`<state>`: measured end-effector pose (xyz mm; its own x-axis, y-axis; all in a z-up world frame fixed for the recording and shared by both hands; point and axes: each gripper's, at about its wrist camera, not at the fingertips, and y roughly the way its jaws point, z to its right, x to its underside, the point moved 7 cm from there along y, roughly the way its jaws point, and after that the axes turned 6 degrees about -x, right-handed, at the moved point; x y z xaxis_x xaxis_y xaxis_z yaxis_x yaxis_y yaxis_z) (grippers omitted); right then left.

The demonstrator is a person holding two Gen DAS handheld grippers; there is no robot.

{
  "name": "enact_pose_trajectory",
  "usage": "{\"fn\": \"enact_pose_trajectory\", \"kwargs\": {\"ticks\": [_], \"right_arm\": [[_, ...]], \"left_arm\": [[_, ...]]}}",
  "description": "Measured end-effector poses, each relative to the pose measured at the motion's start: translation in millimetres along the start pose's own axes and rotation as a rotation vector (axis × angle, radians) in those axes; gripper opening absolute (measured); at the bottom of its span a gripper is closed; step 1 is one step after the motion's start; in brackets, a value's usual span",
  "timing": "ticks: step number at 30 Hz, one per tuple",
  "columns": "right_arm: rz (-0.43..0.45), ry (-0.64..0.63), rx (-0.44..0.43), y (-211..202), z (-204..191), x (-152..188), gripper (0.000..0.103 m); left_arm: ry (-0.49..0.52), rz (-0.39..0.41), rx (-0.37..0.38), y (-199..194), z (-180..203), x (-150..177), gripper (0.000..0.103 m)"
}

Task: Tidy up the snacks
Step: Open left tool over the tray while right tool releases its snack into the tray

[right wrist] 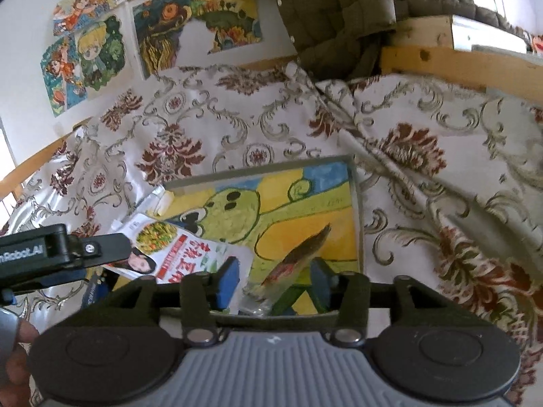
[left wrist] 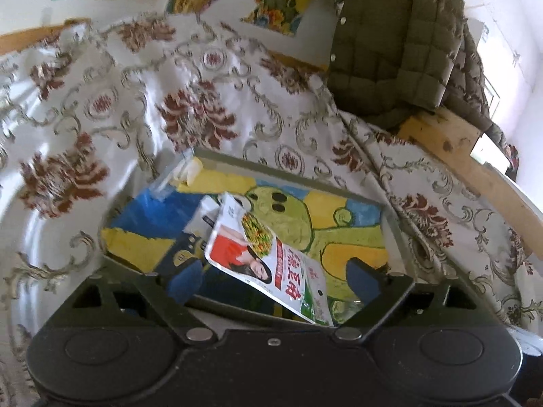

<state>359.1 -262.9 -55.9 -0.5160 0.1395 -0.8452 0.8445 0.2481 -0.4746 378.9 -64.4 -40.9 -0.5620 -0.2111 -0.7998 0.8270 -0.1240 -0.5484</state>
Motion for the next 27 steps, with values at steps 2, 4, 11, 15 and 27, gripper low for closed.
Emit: {"fn": "enact_pose_trajectory", "kwargs": {"ticks": [2,4,11,15,27], "right_arm": [[0.022,-0.009,0.001,-10.8,-1.3,-3.0,0.063],[0.044,-0.015,0.001,-22.7,-3.4,-5.1,0.07],[0.149,-0.046,-0.005,-69.4,-15.2,-15.0,0.09],[0.208,-0.06,-0.01,-94.2,-23.4,-16.7,0.099],[0.246,-0.067,-0.008,-159.7,-41.7,23.2,0.103]], "left_arm": [[0.013,0.026,-0.006,-12.7,-0.1,-1.8,0.096],[0.02,0.051,-0.016,-24.0,0.0,-3.8,0.099],[0.075,0.193,-0.046,-74.6,-2.4,-3.8,0.102],[0.097,0.248,-0.063,-102.8,-9.5,0.2,0.102],[0.083,0.237,-0.11,-174.0,-46.2,48.9,0.102]]}}
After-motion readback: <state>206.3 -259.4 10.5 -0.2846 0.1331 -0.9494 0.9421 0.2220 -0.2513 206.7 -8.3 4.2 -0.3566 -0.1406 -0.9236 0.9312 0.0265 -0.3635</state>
